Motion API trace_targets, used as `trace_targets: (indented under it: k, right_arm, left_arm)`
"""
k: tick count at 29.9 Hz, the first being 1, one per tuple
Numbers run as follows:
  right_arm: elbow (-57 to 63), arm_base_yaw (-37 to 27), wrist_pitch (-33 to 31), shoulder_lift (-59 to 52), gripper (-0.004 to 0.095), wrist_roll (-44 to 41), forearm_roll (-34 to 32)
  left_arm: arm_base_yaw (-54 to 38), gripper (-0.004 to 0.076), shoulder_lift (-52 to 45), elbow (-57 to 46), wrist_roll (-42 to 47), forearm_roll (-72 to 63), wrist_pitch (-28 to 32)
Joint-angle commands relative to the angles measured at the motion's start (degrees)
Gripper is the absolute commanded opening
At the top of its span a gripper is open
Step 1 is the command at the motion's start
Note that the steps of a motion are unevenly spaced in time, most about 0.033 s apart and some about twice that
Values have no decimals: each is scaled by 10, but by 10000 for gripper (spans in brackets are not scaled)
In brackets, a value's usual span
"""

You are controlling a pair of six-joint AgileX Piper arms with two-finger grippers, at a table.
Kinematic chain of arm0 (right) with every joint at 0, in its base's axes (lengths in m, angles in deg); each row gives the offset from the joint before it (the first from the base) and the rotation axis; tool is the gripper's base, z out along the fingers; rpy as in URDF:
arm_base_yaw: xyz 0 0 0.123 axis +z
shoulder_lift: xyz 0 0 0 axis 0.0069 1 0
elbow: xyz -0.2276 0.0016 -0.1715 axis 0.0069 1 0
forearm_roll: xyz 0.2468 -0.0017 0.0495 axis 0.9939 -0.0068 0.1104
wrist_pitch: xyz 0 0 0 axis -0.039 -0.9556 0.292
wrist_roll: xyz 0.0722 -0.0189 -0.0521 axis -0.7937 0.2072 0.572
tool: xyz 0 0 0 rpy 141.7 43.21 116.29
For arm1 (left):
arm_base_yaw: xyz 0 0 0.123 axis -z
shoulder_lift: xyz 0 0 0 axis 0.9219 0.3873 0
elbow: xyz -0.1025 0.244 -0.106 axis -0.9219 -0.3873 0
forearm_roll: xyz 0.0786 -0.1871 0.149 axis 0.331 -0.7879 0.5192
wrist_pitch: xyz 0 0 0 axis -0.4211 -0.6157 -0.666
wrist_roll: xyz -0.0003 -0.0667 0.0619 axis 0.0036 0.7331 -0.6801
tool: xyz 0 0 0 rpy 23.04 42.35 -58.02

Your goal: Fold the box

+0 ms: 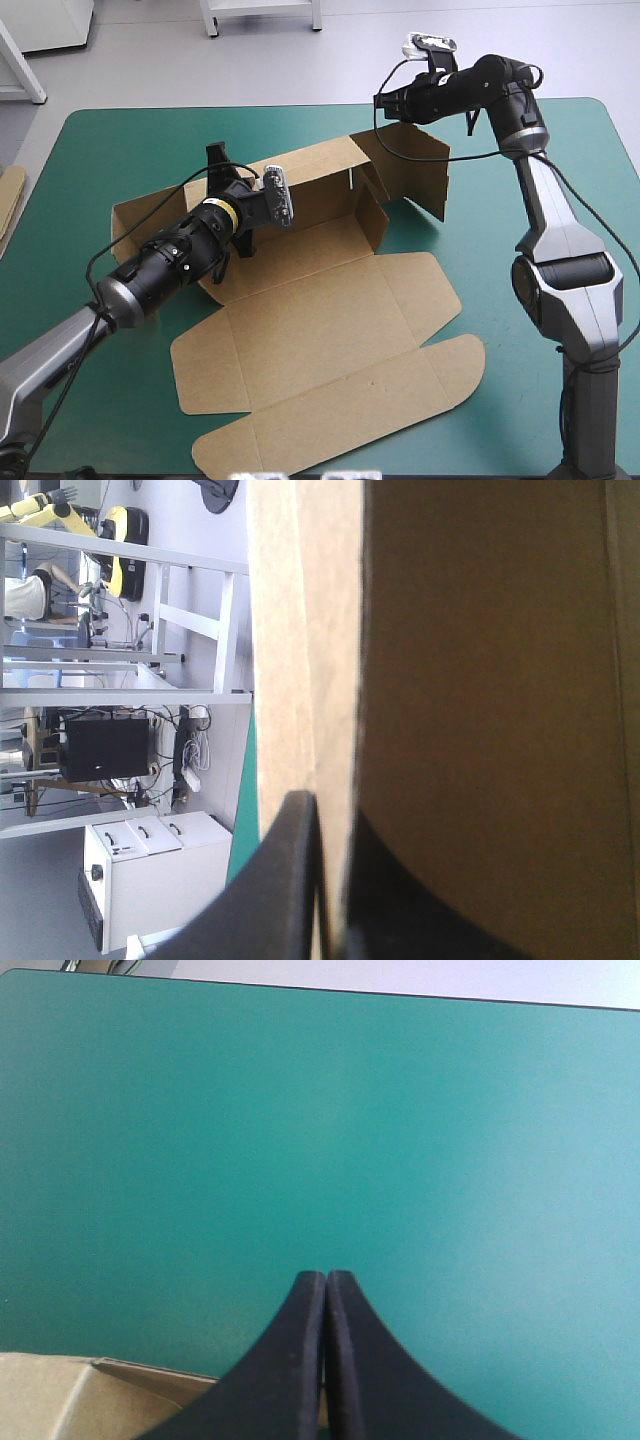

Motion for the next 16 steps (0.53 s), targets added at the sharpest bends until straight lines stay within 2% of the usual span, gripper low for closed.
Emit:
trace_targets:
  k: [1, 12, 16]
  right_arm:
    - [-21, -8, 10, -37, 0, 0, 15]
    - [-21, -9, -87, -33, 0, -11, 15]
    - [-20, -9, -87, -37, 0, -11, 23]
  left_arm:
    - [8, -8, -8, 6, 14, -40, 1]
    - [8, -8, -8, 6, 14, -40, 2]
    - [8, -9, -8, 6, 17, -40, 3]
